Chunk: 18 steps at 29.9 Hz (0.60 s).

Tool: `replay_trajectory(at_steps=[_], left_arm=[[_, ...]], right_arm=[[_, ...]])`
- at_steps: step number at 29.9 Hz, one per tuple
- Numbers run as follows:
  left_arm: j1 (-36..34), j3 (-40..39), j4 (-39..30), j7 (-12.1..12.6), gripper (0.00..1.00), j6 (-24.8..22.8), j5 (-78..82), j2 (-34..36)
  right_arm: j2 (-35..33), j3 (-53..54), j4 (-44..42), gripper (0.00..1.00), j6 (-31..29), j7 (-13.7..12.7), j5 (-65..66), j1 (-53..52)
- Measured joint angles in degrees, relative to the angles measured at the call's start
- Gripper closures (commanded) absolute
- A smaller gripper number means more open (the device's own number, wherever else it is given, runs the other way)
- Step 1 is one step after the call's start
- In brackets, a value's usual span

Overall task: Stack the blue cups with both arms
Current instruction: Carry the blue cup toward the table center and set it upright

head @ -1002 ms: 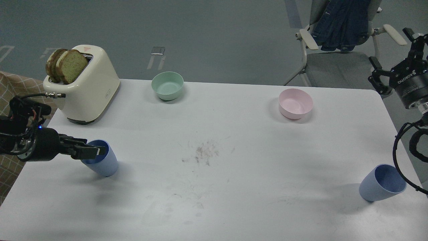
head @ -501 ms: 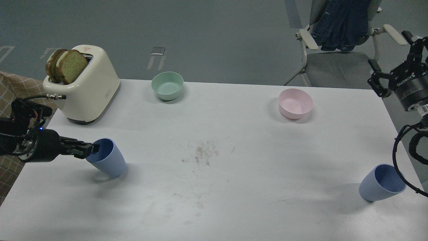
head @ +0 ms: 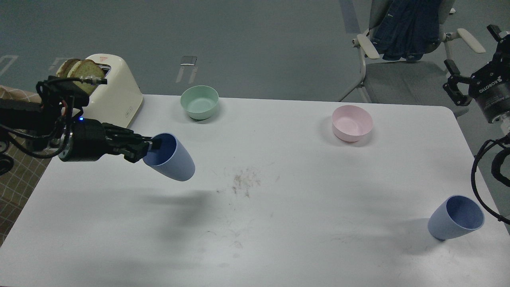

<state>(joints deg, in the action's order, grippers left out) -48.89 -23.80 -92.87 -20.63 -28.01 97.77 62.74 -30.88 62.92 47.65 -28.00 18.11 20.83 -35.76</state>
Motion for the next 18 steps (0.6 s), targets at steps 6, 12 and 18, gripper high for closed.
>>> replay_trajectory(at_steps=[6, 12, 18], left_arm=[[-7.32, 0.55, 0.38, 4.15, 1.00, 0.00, 2.46, -13.36], [-11.01, 5.04, 5.49, 4.56, 1.00, 0.00, 10.53, -26.12], [-14.80, 10.87, 10.05, 4.68, 1.00, 0.00, 11.42, -32.82]], right_arm=[[-0.58, -0.42, 0.15, 0.00, 0.00, -0.07, 0.45, -4.66], [-0.97, -0.60, -0.07, 0.00, 0.00, -0.22, 1.16, -8.94], [-1.52, -3.29, -0.32, 0.00, 0.00, -0.27, 1.73, -15.25]])
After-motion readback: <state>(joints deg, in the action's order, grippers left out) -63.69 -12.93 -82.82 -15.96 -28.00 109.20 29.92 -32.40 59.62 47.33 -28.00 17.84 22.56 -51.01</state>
